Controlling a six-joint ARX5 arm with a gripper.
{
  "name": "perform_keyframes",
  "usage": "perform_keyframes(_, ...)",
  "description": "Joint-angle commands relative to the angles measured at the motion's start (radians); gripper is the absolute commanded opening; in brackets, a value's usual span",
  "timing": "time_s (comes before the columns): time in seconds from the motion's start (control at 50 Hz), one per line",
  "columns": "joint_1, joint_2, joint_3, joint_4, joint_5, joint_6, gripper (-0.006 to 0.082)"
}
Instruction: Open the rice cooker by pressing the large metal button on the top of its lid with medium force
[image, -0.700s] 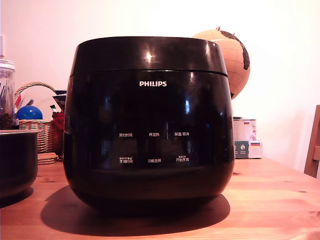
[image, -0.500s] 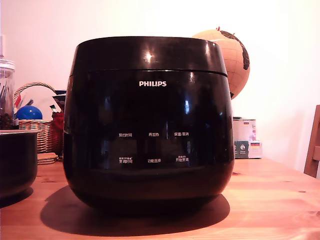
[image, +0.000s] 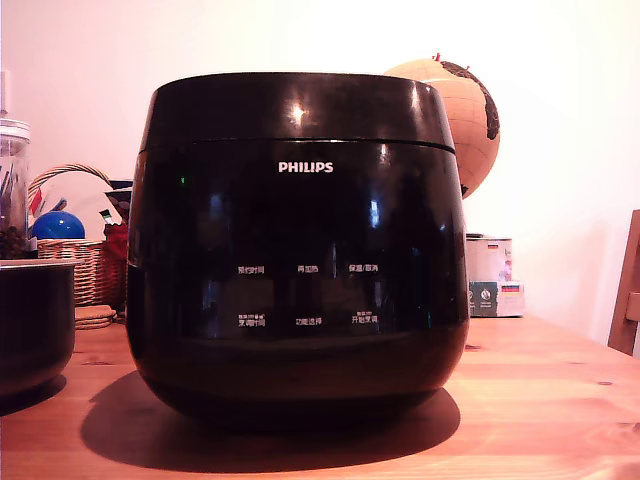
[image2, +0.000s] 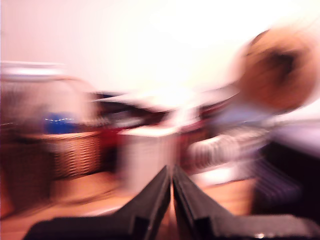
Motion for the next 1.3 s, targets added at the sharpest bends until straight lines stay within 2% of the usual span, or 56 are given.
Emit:
perform_keyframes(0.0,-0.028,-0.005,-0.004,0.011,0.049,-0.083,-0.0019)
perform_keyframes(0.22,-0.172,-0.005,0.061,0.011,0.132,-0.115,-0.0019)
perform_keyframes(0.4,-0.259,0.024,0.167,-0.014,0.187,-0.119,-0.0019)
perform_keyframes(0.56,-0.304,0.146,0.298,-0.146,0.332,-0.118,-0.0019)
perform_keyframes(0.66,-0.332,0.252,0.375,-0.175,0.388,-0.109,-0.0019)
perform_keyframes(0.78,-0.367,0.384,0.448,-0.172,0.390,-0.068,-0.0019)
perform_keyframes(0.8,-0.372,0.406,0.458,-0.170,0.381,-0.022,-0.0019)
perform_keyframes(0.84,-0.386,0.452,0.474,-0.160,0.358,-0.019,-0.0019)
perform_keyframes(0.86,-0.392,0.467,0.480,-0.153,0.352,0.026,-0.0019)
perform_keyframes(0.98,-0.447,0.599,0.490,-0.065,0.312,0.069,-0.0019)
perform_keyframes(1.02,-0.468,0.643,0.490,-0.033,0.299,0.131,-0.0019)
perform_keyframes(1.28,-0.609,0.887,0.490,0.192,0.201,0.175,-0.0019)
